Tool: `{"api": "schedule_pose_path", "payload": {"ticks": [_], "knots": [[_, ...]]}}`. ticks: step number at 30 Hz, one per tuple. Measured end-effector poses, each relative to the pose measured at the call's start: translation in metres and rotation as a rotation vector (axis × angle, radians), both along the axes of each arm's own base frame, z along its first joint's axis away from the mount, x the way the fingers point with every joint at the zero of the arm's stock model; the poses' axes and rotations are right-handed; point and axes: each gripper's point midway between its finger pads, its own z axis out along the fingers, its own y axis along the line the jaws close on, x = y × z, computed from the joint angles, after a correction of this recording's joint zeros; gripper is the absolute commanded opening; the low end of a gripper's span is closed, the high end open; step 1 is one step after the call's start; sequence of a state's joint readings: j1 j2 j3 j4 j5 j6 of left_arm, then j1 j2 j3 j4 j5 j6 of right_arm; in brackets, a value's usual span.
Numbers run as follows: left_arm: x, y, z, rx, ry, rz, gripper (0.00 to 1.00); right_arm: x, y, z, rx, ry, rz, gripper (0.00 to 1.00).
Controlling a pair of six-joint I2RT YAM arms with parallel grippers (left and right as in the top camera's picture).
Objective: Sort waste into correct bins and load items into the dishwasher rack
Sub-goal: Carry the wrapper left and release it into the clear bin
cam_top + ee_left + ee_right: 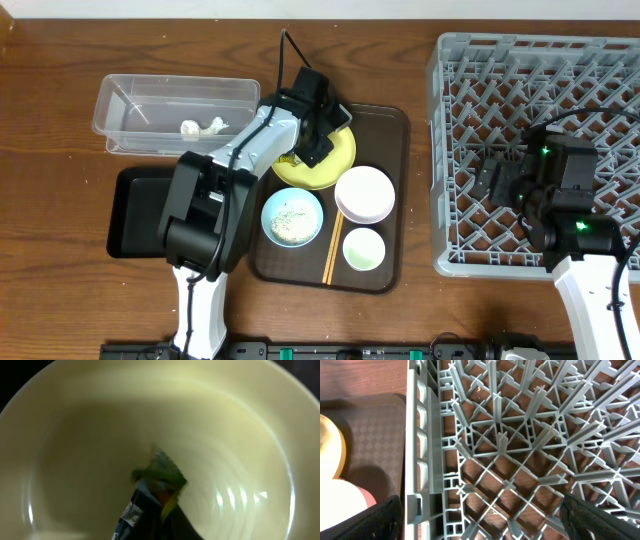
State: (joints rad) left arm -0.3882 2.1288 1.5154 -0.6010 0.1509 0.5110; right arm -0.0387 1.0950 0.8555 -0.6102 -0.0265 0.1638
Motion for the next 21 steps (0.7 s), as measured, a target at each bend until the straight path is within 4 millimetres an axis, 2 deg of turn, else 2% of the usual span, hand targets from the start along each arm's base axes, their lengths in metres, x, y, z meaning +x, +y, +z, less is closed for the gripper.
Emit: {"api": "schedule_pose_path", "payload": {"ticks": [3, 6, 12, 15, 17, 21], "knots": [[-0.003, 0.002, 0.009, -0.002, 0.0, 0.017, 0.06, 0.0, 0.0, 0.0, 0.0, 0.0, 0.0, 0.99], [-0.003, 0.003, 0.035, -0.025, -0.035, 0.05, 0.06, 0.0, 0.0, 0.0, 0.0, 0.001, 0.0, 0.99], [0.004, 0.014, 0.13, -0.122, -0.216, 0.125, 0.06, 0.0, 0.0, 0.0, 0.0, 0.0, 0.0, 0.99], [0.013, 0.039, 0.165, -0.154, -0.298, 0.19, 0.06, 0.0, 0.0, 0.0, 0.0, 0.0, 0.0, 0.99], [0.02, 0.06, 0.173, -0.156, -0.325, 0.243, 0.06, 0.0, 0.0, 0.0, 0.0, 0.0, 0.0, 0.99], [0.042, 0.116, 0.173, -0.144, -0.363, 0.383, 0.09, 0.0, 0.0, 0.0, 0.0, 0.0, 0.0, 0.99]]}}
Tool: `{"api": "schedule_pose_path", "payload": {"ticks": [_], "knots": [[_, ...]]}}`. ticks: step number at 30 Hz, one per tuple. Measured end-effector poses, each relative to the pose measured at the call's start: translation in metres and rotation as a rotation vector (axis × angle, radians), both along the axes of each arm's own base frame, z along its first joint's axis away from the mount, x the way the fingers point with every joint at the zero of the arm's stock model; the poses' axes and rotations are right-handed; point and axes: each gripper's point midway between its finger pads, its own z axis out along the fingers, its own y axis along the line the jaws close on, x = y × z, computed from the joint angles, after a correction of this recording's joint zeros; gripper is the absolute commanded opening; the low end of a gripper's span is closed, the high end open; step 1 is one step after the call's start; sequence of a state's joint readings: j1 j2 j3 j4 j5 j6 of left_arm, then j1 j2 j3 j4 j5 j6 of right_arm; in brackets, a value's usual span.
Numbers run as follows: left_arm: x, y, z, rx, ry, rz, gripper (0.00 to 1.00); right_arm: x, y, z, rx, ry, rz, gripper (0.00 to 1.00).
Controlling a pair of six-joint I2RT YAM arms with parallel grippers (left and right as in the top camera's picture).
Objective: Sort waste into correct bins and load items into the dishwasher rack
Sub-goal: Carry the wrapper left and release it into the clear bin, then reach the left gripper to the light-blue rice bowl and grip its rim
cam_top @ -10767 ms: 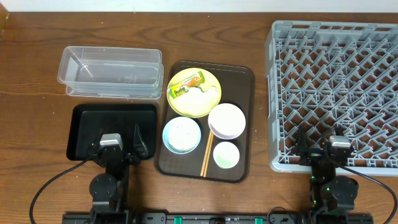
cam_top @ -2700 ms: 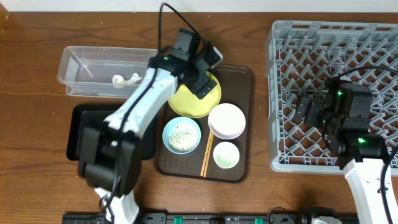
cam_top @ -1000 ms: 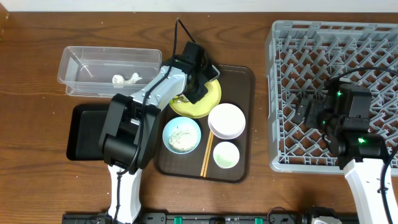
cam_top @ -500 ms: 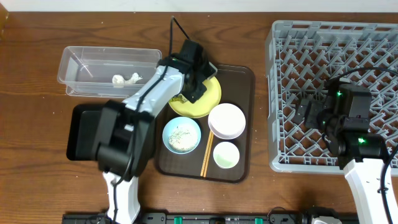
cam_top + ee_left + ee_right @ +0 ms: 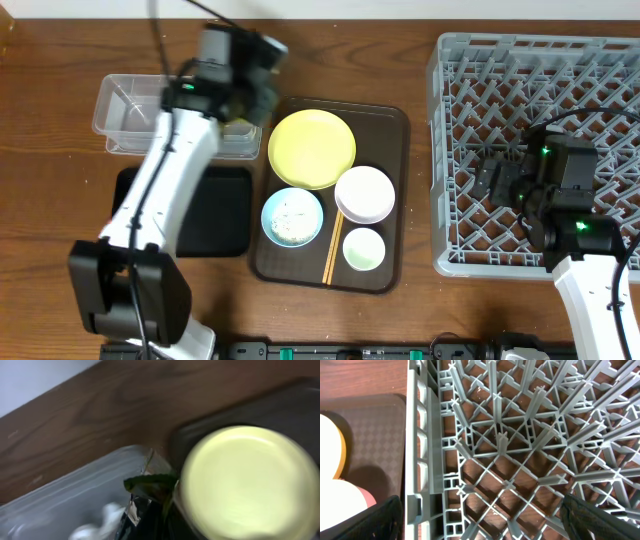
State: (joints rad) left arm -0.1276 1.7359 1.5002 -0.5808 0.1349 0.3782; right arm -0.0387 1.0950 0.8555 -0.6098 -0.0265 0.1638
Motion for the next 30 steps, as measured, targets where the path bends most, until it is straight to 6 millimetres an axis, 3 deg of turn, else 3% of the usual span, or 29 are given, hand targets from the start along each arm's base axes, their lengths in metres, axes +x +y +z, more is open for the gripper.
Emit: {"api": "schedule_pose_path", "payload": {"ticks": [2, 4, 6, 12, 16, 21, 26, 30], "knots": [[0.007, 0.027, -0.003, -0.002, -0.004, 0.068, 0.24, 0.0, 0.0, 0.0, 0.0, 0.0, 0.0, 0.99], [0.011, 0.053, -0.008, -0.007, 0.004, 0.133, 0.31, 0.0, 0.0, 0.0, 0.0, 0.0, 0.0, 0.99], [0.012, 0.066, -0.011, -0.01, 0.014, 0.163, 0.52, 0.0, 0.0, 0.0, 0.0, 0.0, 0.0, 0.99], [0.011, 0.072, -0.014, -0.027, 0.023, 0.189, 0.72, 0.0, 0.0, 0.0, 0.0, 0.0, 0.0, 0.99], [0.004, 0.069, -0.018, -0.053, 0.063, 0.211, 0.85, 0.0, 0.0, 0.0, 0.0, 0.001, 0.0, 0.99], [-0.029, 0.058, -0.018, -0.14, 0.187, 0.302, 0.89, 0.0, 0.0, 0.0, 0.0, 0.002, 0.0, 0.99], [-0.077, 0.021, -0.017, -0.242, 0.367, 0.396, 0.91, 0.0, 0.0, 0.0, 0.0, 0.002, 0.0, 0.99], [-0.099, -0.016, -0.024, -0.272, 0.464, 0.406, 0.92, 0.0, 0.0, 0.0, 0.0, 0.0, 0.0, 0.99]]}}
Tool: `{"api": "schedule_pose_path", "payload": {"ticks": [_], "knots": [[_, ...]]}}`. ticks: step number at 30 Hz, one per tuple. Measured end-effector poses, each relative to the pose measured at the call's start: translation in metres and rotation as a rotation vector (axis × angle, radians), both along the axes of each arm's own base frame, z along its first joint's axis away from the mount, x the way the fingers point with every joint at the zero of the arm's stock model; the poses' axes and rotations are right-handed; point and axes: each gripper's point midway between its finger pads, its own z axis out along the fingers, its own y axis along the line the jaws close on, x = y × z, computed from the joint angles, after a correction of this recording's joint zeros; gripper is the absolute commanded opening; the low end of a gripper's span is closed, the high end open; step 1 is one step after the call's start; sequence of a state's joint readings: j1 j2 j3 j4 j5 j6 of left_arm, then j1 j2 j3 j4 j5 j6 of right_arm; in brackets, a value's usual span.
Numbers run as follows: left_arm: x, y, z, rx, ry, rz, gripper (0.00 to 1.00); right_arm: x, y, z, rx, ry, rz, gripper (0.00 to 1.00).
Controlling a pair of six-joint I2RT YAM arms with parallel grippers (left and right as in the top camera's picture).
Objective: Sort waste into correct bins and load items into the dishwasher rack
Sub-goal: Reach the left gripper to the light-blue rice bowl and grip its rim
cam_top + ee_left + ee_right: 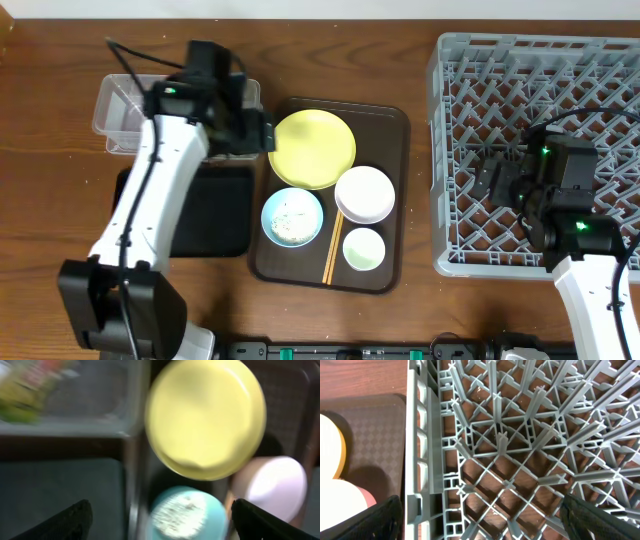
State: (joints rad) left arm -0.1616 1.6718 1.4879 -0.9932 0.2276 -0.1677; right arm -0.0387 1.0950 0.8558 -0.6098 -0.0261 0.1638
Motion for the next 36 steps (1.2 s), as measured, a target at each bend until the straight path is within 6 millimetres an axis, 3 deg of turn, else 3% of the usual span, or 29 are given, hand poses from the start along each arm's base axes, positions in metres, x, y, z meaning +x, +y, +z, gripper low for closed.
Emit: {"api": "schedule_pose_path", "payload": {"ticks": [7, 10, 18, 27, 30, 36], "knots": [[-0.031, -0.06, -0.025, -0.031, 0.092, -0.037, 0.92, 0.0, 0.0, 0.0, 0.0, -0.001, 0.0, 0.99], [-0.04, -0.074, -0.042, -0.033, 0.129, -0.03, 0.83, 0.0, 0.0, 0.0, 0.0, -0.001, 0.0, 0.99], [-0.06, -0.104, -0.09, -0.008, 0.209, -0.066, 0.73, 0.0, 0.0, 0.0, 0.0, 0.0, 0.0, 0.99], [-0.067, -0.119, -0.123, 0.032, 0.259, -0.096, 0.61, 0.0, 0.0, 0.0, 0.0, 0.0, 0.0, 0.99], [-0.071, -0.118, -0.134, 0.048, 0.289, -0.097, 0.52, 0.0, 0.0, 0.0, 0.0, 0.003, 0.0, 0.99], [-0.076, -0.115, -0.143, 0.067, 0.318, -0.096, 0.51, -0.001, 0.0, -0.001, 0.001, 0.008, 0.0, 0.99]]}}
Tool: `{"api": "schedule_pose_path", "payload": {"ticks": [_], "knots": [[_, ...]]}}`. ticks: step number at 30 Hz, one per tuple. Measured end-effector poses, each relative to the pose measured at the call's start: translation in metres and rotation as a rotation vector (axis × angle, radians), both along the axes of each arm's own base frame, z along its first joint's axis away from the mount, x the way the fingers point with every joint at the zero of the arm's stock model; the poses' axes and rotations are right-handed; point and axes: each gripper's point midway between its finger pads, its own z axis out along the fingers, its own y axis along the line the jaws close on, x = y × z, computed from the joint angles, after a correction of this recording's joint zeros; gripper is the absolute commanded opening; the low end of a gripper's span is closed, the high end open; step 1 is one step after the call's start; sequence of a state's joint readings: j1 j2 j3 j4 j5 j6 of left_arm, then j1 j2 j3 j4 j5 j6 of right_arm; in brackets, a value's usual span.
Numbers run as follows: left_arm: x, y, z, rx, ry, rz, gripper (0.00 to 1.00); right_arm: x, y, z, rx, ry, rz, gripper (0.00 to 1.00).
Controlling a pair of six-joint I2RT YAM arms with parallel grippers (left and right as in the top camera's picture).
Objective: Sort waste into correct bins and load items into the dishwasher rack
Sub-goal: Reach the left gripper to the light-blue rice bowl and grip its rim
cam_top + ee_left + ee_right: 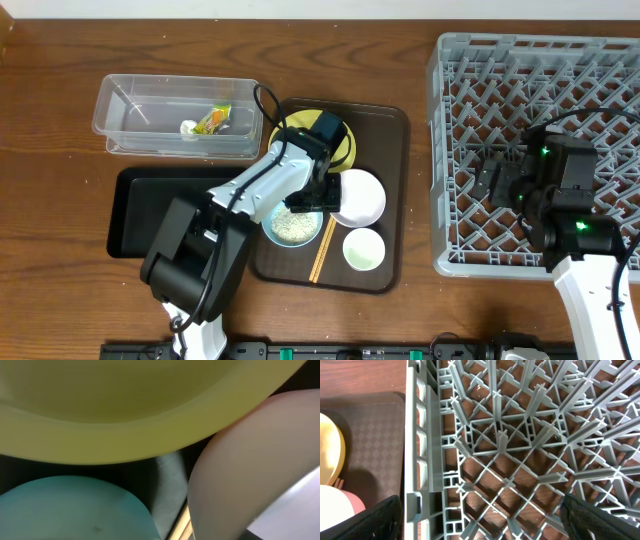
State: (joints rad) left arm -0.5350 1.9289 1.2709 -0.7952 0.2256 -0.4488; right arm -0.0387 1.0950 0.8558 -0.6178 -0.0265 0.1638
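The green and orange wrapper (212, 120) lies in the clear bin (120, 100) beside a white scrap. My left gripper (321, 178) is low over the brown tray (392, 130), between the yellow plate (345, 148), the blue bowl (293, 227) with crumbs and the white bowl (360, 198). Its wrist view shows only the yellow plate (150, 410), the blue bowl (65, 510), the white bowl (240, 460) and the chopsticks (182, 522); its fingers are hidden. My right gripper (490, 520) hangs open over the grey dishwasher rack (500, 440), holding nothing.
A small green cup (362, 250) and the chopsticks (322, 255) lie at the tray's near end. A black tray (135, 215) sits below the clear bin. The dishwasher rack (450, 150) fills the right side, its left wall next to the brown tray.
My left gripper was open beside the clear bin's right end. Now it is down on the brown tray among the plate and bowls. The chopsticks lie more tilted. The right arm has not moved.
My left gripper was shut on the wrapper in the yellow plate. Then it held the wrapper at the clear bin's edge. Then it stood open with the wrapper lying in the bin. Now it is low over the tray's dishes.
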Motion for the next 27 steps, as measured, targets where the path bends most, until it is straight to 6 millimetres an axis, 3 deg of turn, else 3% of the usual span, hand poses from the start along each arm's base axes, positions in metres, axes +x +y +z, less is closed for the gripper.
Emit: {"api": "schedule_pose_path", "payload": {"ticks": [2, 4, 5, 11, 21, 27], "knots": [[0.0, 0.0, 0.0, 0.0, 0.001, 0.0, 0.51, 0.0, 0.0, 0.0, 0.0, 0.0, 0.0, 0.99], [0.0, 0.0, 0.0, 0.001, 0.001, 0.001, 0.66, 0.0, 0.0, 0.0, 0.0, 0.0, 0.0, 0.99], [0.0, 0.0, 0.0, 0.002, 0.001, 0.0, 0.67, 0.0, 0.0, 0.0, 0.0, 0.0, 0.0, 0.99], [0.001, 0.001, 0.004, -0.002, -0.011, -0.005, 0.69, 0.0, 0.0, 0.0, 0.0, 0.0, 0.0, 0.99], [0.017, 0.005, 0.063, -0.03, -0.198, 0.01, 0.69, 0.0, 0.0, 0.0, 0.0, 0.0, 0.0, 0.99], [0.026, 0.018, 0.065, 0.018, -0.229, 0.131, 0.68, -0.001, 0.0, -0.001, 0.0, 0.005, 0.0, 0.99]]}}
